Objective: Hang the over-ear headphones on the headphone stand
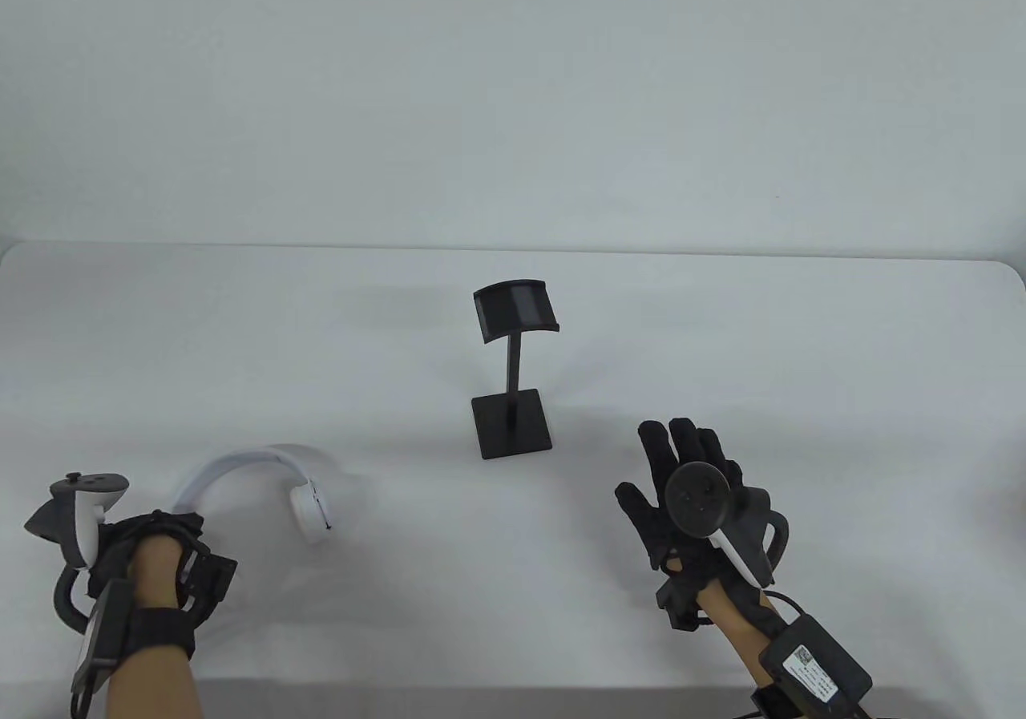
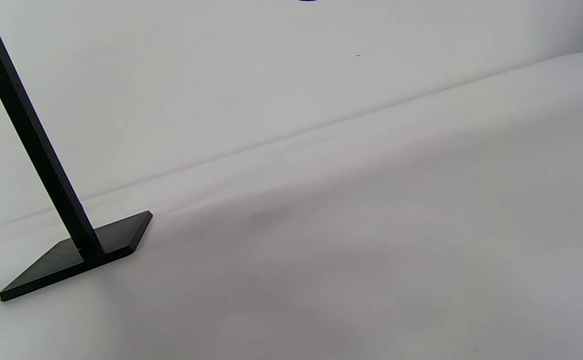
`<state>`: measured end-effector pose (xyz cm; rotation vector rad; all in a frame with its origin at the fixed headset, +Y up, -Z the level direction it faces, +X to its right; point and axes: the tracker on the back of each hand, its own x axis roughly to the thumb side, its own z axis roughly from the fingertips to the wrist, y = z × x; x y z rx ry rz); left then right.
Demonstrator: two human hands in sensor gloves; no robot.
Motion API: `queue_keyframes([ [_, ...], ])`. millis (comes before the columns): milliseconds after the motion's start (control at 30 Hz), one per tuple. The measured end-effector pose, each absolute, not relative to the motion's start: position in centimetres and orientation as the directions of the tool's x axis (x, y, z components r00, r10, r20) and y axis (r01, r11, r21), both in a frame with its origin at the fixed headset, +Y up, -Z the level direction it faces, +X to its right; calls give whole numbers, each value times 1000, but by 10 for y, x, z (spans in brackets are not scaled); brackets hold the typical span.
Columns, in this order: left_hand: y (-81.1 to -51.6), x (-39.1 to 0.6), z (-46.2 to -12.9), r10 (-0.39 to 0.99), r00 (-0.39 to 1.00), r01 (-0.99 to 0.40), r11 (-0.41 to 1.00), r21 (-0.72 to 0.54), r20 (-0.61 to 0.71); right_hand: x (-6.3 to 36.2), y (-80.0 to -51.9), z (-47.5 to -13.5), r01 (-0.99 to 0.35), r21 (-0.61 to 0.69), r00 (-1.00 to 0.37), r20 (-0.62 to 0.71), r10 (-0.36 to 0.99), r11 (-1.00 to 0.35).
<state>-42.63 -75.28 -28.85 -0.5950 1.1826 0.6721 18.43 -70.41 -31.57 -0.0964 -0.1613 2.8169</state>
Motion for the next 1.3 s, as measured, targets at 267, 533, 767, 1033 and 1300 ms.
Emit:
queue_keyframes([
  [267,-766,-432,-288,74,215,-730,675,-110,-974,186,-705,-316,-317,-110,-943,-65,325,-942],
  [533,-769,-435,-290,121,219,-756,649,-90,-968,187,-706,-318,-320,-103,-942,-75,328,-942],
  [767,-758,-429,-293,213,289,-724,687,-67,-933,192,-704,-318,-348,-107,-929,-89,358,-931],
  [1033,-712,-397,-299,369,436,-676,737,-27,-821,196,-701,-317,-369,-119,-920,-91,380,-922],
  [1300,-647,-343,-294,492,621,-584,810,57,-610,197,-701,-317,-377,-126,-918,-85,388,-918],
])
